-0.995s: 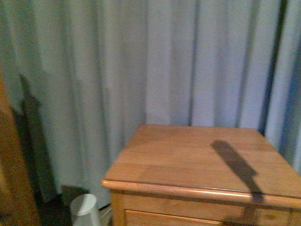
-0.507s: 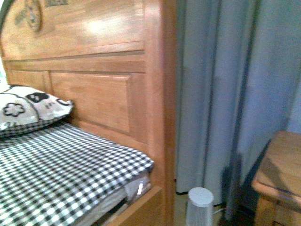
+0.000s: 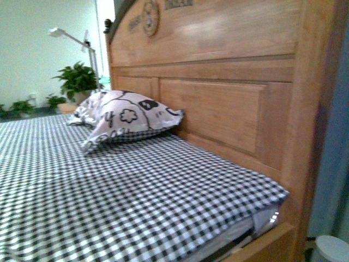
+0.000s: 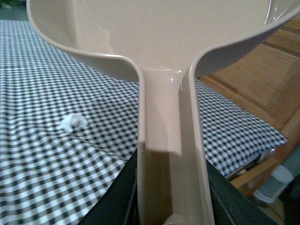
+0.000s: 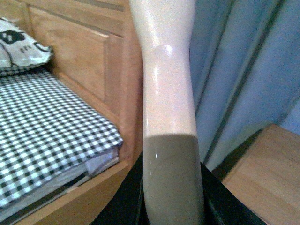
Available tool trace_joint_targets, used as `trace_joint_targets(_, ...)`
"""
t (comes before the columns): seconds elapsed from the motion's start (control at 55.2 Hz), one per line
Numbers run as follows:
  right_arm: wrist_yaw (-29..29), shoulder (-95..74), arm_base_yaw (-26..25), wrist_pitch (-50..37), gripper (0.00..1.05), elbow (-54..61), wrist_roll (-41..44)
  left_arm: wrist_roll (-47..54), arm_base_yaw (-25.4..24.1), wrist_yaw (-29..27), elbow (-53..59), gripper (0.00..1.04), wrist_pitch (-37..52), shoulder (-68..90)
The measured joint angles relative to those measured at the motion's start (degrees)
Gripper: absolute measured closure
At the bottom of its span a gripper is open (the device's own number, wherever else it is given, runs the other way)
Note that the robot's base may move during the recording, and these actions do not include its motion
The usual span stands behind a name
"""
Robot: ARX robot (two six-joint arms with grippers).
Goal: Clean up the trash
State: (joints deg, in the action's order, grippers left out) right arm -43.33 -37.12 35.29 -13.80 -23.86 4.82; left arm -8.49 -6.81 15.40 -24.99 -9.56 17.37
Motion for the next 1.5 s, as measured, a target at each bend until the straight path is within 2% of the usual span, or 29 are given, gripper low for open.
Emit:
trace_joint_targets(0.688,1.1,-0.1,0.3,0.0,0.85,0.0,0.0,-0.2,-0.2,-0.9,0.0,0.78,-0.1,-0.3)
trace_joint_targets(0.851,-0.2,0.0,0.1,0.0,0.85,0.0,-0.1,-0.1,0.0,0.7,0.0,0.78,-0.1,-0.1)
trace_joint_targets(0.887,-0.2,0.0,0.1,0.0,0.85,0.0,-0.1,1.6,-0.5,1.5,-1.4,0.78,-4.4,1.0)
trace_joint_targets(0.941,0.1,0.0,0.1,0.0,0.85,0.0,-0.1,7.3,-4.1,6.1,-4.7,0.78,-12.3,4.4)
trace_joint_targets(1.032,0.0,0.0,0.1,0.0,0.85,0.0,-0.1,17.4,-7.8,11.6,-6.6,0.78,-6.0,15.7)
trace_joint_targets(1.086,0.0,0.0,0.1,0.0,0.85,0.0,-0.1,23.8,-8.0,13.7,-8.9,0.78,-0.7,23.5)
trace_joint_targets(1.176,0.1,0.0,0.1,0.0,0.85,0.0,-0.1,33.2,-8.0,15.0,-12.6,0.78,2.6,32.6)
trace_joint_targets(1.321,0.0,0.0,0.1,0.0,0.85,0.0,-0.1,47.1,-7.7,15.5,-20.0,0.78,1.6,47.1)
trace_joint_targets(1.502,0.1,0.0,0.1,0.0,0.85,0.0,-0.1,57.7,-6.7,16.2,-26.9,0.78,-1.5,60.0)
